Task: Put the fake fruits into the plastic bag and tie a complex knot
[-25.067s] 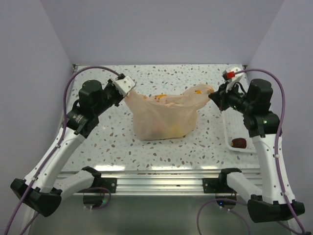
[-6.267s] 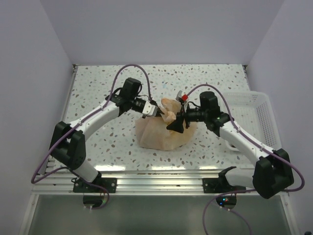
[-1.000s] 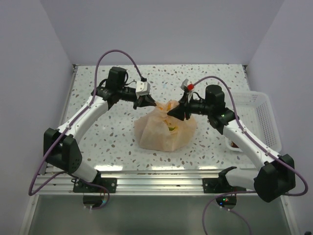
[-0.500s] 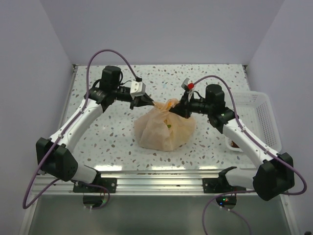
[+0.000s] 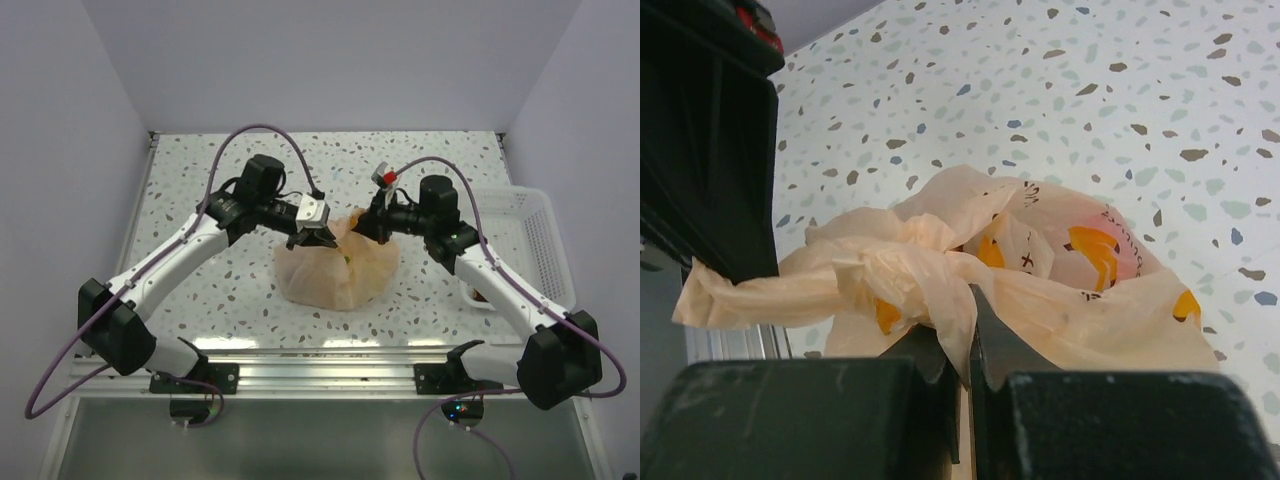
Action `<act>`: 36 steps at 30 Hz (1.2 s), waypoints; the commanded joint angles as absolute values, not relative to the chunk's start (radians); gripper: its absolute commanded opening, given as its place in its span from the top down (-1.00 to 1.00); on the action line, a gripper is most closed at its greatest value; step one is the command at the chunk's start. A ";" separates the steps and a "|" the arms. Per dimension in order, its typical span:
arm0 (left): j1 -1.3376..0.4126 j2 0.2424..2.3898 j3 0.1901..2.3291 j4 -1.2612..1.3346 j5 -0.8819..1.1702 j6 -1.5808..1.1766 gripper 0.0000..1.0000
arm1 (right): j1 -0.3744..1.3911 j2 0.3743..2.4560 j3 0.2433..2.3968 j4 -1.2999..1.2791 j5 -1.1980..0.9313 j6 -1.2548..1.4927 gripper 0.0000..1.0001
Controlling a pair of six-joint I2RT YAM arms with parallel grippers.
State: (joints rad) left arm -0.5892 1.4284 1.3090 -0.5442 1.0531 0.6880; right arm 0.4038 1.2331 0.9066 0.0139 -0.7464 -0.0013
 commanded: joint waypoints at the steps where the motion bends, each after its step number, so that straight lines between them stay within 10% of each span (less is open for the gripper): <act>1: -0.644 1.414 1.270 -0.473 0.954 0.594 1.00 | 0.397 1.223 0.887 0.052 -0.687 0.040 1.00; 15: -0.772 1.470 1.092 -0.143 0.243 0.396 1.00 | 0.399 1.201 0.876 0.071 -0.773 0.101 1.00; 20: -0.769 1.437 1.072 -0.123 0.287 0.402 1.00 | 0.359 1.197 0.905 -0.150 -0.782 -0.063 -0.35; 30: -0.765 1.442 1.072 -0.150 0.394 0.411 1.00 | 0.230 1.267 0.813 -0.121 -0.839 -0.198 -0.51; 36: -0.761 1.470 1.095 -0.161 0.370 0.397 1.00 | 0.274 1.310 0.750 -0.003 -0.867 -0.118 -0.26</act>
State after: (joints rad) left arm -0.7700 1.4605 1.0637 -0.1814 0.3637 0.4255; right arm 0.2504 1.3098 0.7742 -0.0940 -0.8116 -0.1616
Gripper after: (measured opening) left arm 0.029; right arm 0.661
